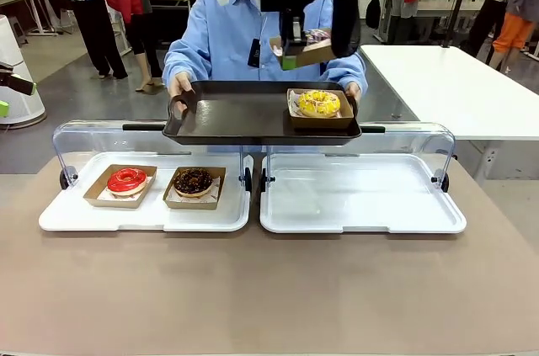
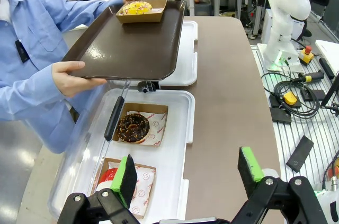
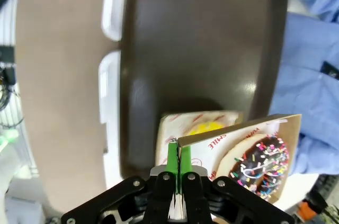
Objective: Provide the desired donut to the person.
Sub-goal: Place the picked Paper togo box onto the Handle tray extended by the person.
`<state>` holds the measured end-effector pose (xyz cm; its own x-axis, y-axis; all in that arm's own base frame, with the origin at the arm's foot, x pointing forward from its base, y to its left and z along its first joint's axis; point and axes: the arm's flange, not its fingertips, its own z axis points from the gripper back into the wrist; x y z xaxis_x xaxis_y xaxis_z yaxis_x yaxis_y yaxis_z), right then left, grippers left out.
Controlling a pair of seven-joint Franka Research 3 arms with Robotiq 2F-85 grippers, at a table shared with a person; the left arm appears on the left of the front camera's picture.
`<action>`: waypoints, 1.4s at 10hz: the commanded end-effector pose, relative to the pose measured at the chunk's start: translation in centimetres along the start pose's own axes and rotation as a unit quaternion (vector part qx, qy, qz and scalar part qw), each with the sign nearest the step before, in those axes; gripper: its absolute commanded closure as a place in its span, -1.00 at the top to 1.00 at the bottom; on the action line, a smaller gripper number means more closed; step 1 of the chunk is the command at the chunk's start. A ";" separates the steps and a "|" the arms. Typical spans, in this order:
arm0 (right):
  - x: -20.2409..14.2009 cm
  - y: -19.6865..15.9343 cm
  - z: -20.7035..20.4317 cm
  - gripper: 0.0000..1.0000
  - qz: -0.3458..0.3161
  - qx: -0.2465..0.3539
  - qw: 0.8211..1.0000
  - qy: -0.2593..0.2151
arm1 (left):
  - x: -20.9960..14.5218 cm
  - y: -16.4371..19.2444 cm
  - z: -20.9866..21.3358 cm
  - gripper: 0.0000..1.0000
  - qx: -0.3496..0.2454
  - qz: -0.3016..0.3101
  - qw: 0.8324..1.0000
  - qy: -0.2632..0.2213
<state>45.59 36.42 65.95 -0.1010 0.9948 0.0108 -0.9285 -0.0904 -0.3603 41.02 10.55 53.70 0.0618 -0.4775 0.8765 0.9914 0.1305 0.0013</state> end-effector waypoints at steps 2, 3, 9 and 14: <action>2.0 -2.1 -2.4 -0.96 -0.032 -0.028 0.997 -0.062 | 0.1 -0.1 0.2 1.00 -0.001 -0.001 1.000 -0.003; 3.0 -2.5 -3.5 -0.96 -0.037 -0.037 0.996 -0.074 | 0.1 -0.1 0.2 1.00 -0.001 -0.001 1.000 -0.003; 8.1 -1.9 -8.2 -0.96 -0.071 0.005 0.995 -0.069 | 0.1 -0.1 0.2 1.00 -0.001 -0.001 1.000 -0.003; 7.7 -1.3 -9.1 -0.96 -0.058 0.006 0.995 -0.079 | 0.1 -0.1 0.2 1.00 -0.001 -0.001 1.000 -0.003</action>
<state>49.24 44.66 58.13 -0.0391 0.9798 0.1962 -0.9445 0.0278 -0.3273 41.02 10.55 53.69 0.0618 -0.4775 0.8764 0.9914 0.1306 0.0012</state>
